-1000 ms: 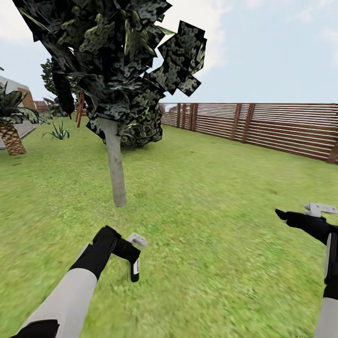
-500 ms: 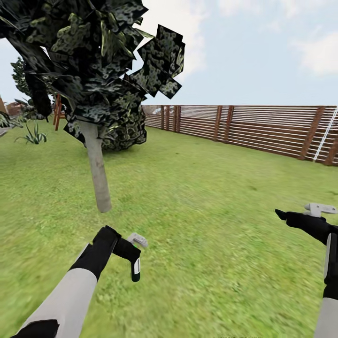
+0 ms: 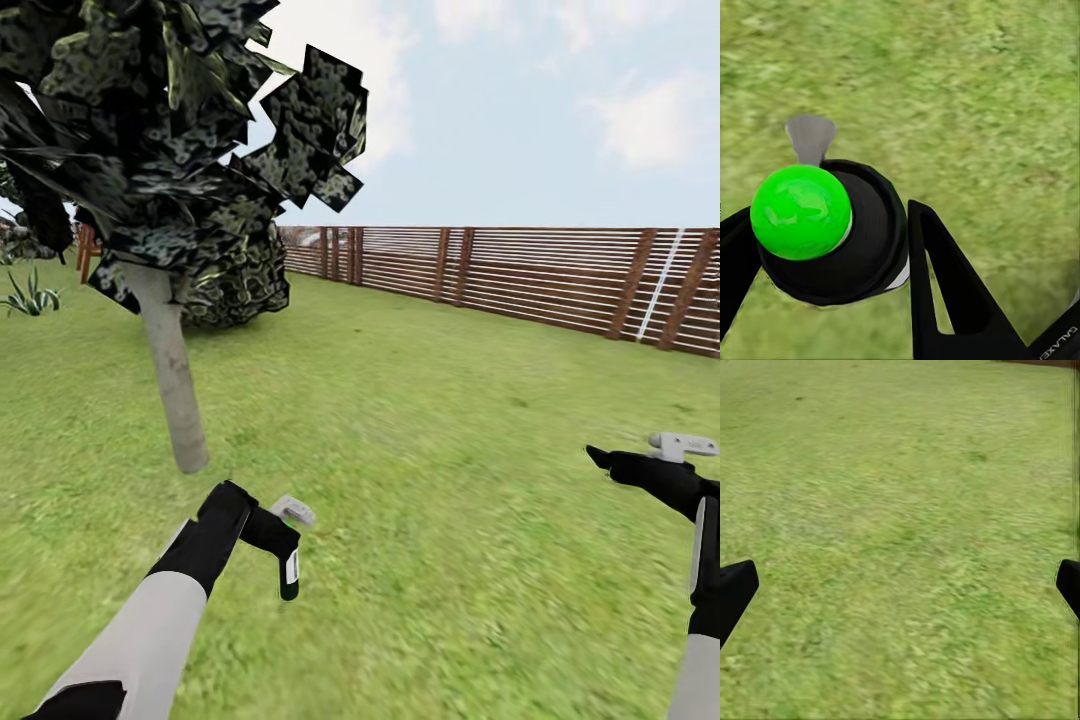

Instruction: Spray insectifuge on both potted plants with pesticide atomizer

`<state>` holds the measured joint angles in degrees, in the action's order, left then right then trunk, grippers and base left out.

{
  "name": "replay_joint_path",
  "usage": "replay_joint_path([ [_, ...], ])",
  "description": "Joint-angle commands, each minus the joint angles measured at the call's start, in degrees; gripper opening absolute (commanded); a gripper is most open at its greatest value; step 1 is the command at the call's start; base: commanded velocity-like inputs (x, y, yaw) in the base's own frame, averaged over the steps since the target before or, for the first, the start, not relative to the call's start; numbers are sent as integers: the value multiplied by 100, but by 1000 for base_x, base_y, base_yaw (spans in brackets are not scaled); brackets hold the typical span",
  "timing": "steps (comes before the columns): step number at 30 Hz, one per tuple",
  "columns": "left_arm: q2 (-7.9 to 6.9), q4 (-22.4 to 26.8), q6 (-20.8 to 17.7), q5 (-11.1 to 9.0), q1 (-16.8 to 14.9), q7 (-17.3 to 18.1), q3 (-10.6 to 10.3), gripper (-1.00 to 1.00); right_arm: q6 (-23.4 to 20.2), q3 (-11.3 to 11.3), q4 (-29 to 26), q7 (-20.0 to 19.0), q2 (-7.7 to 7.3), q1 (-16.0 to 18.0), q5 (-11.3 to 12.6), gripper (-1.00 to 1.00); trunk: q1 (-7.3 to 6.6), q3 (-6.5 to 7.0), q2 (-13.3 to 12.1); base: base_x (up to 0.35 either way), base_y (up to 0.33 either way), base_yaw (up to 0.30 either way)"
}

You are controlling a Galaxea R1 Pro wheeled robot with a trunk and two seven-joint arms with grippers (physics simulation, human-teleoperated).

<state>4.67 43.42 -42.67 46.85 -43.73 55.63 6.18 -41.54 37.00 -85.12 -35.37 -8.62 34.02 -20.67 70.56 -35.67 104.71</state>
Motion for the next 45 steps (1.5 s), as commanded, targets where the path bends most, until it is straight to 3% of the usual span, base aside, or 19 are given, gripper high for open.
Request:
replay_joint_path([
  [1, 8, 9, -31, 45, -4, 51, 33, -100, -12, 8, -5, -58, 1, 8, -60, 100, 3, -3, 3, 334, 0, -235],
  [12, 8, 9, -31, 44, -4, 53, 33, -100, -12, 9, -5, -58, -4, 8, -60, 100, 3, 39, 3, 230, 0, -259],
  [45, 8, -9, -31, 44, -4, 62, 24, -100, -12, 9, -5, -58, -8, 8, -60, 100, 3, 129, 3, 3, 0, -270],
])
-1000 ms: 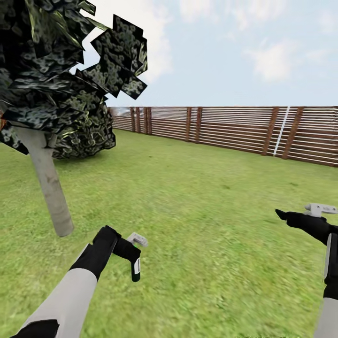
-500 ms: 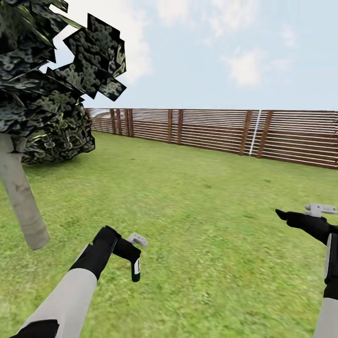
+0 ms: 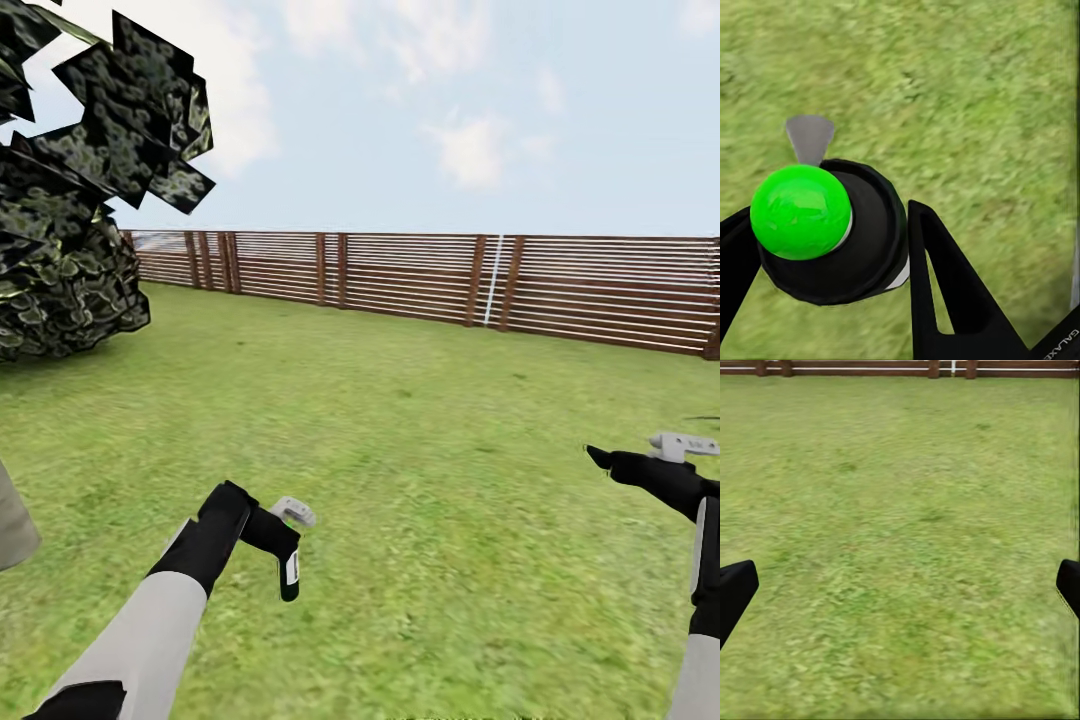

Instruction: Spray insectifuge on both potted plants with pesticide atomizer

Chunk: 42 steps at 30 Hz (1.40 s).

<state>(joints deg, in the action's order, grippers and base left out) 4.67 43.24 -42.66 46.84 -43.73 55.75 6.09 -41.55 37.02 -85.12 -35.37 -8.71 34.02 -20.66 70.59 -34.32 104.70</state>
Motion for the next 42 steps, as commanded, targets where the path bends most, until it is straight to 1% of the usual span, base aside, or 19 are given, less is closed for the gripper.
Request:
replay_joint_path([
  [1, 8, 9, -32, 44, -4, 50, 33, -100, -11, 7, -5, -58, 1, 8, -61, 100, -1, -7, 4, 0, 0, -277],
  [21, 8, 4, -32, 44, -4, 59, 33, -100, -10, 7, -5, -58, 3, 8, -61, 100, -1, -7, 4, 10, 3, -277],
  [24, 8, 6, -32, 44, -4, 59, 33, -100, -7, 7, -5, -58, 6, 8, -61, 100, -1, -7, 4, 192, 125, -203],
  [31, 8, 3, -32, 45, -4, 59, 33, -100, -6, 7, -5, -58, 2, 8, -54, 100, -1, -7, 4, 273, 180, -59],
  [42, 9, 1, -32, 44, -4, 59, 33, -100, -7, 7, -5, -58, 1, 8, -52, 100, -1, -7, 4, 264, 170, -254],
])
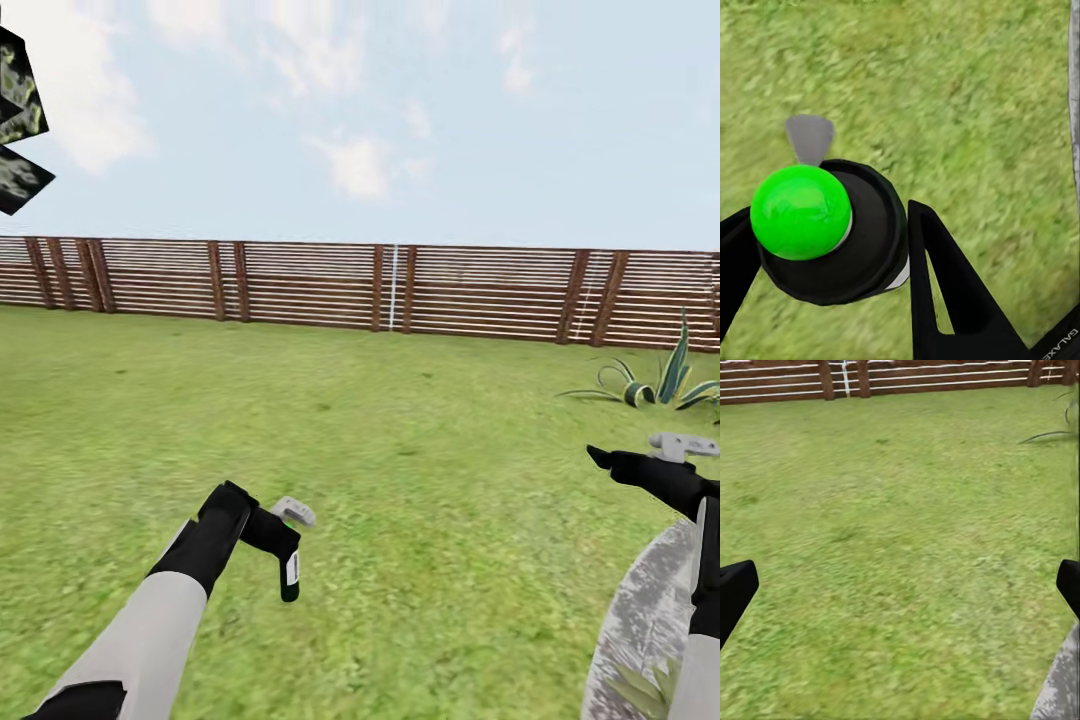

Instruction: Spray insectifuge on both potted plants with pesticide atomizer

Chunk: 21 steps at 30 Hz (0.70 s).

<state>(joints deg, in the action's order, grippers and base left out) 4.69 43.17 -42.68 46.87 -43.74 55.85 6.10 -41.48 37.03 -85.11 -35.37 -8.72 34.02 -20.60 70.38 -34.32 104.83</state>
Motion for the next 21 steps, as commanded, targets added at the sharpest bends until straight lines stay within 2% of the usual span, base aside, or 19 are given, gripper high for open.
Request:
replay_joint_path([
  [1, 9, 11, -30, 42, -3, 50, 32, -100, -12, 6, -5, -57, 2, 8, -59, 100, 21, -6, -9, 203, 135, -269],
  [7, 8, 8, -30, 46, -3, 63, 40, -100, -15, 6, -5, -57, 2, 8, -59, 100, 21, -6, -9, 153, 91, -269],
  [14, -6, -10, -81, 152, -3, 87, 12, -100, -12, 6, -5, -57, -14, 8, -59, 100, 21, -6, -9, 18, 8, -269],
  [16, -4, -14, -113, 320, -3, 91, 6, -100, -14, 6, -5, -57, -19, 8, -62, 100, 21, -6, -9, 1, 0, -269],
  [19, -8, -18, -170, 734, -3, 92, -64, -100, -17, 10, -5, -57, -10, 8, -73, 100, 21, -6, -9, 0, 0, -269],
  [21, -10, -19, -182, 1109, -3, 97, -112, -100, -17, 29, -15, -57, -14, 8, -75, 100, 21, -6, -9, 0, 0, -267],
])
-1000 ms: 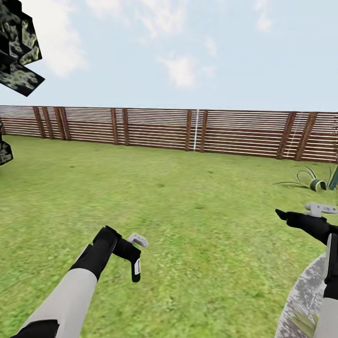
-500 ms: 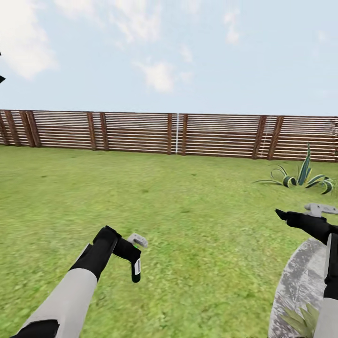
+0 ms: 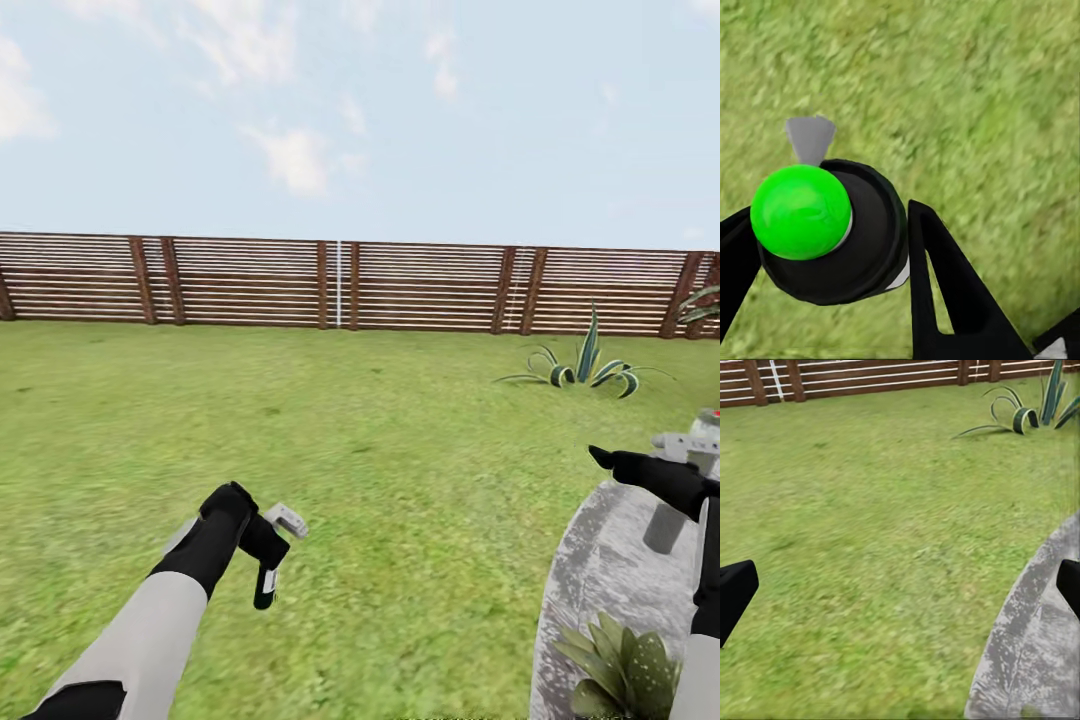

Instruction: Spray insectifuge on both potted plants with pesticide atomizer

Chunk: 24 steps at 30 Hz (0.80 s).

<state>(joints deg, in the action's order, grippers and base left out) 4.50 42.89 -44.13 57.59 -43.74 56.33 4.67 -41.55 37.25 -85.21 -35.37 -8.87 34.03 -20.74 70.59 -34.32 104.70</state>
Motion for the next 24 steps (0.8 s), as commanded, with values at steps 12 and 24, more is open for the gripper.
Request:
replay_joint_path([
  [12, 22, 9, -82, 893, -3, 125, -153, -100, -11, 1202, -13, -58, -39, 7, -71, 100, 0, -77, 4, 0, 0, -189],
  [24, 24, 9, -87, 1158, -3, 993, -680, -100, -11, 1220, -16, -58, -22, 7, -101, 100, 0, -160, 4, 161, 114, -110],
])
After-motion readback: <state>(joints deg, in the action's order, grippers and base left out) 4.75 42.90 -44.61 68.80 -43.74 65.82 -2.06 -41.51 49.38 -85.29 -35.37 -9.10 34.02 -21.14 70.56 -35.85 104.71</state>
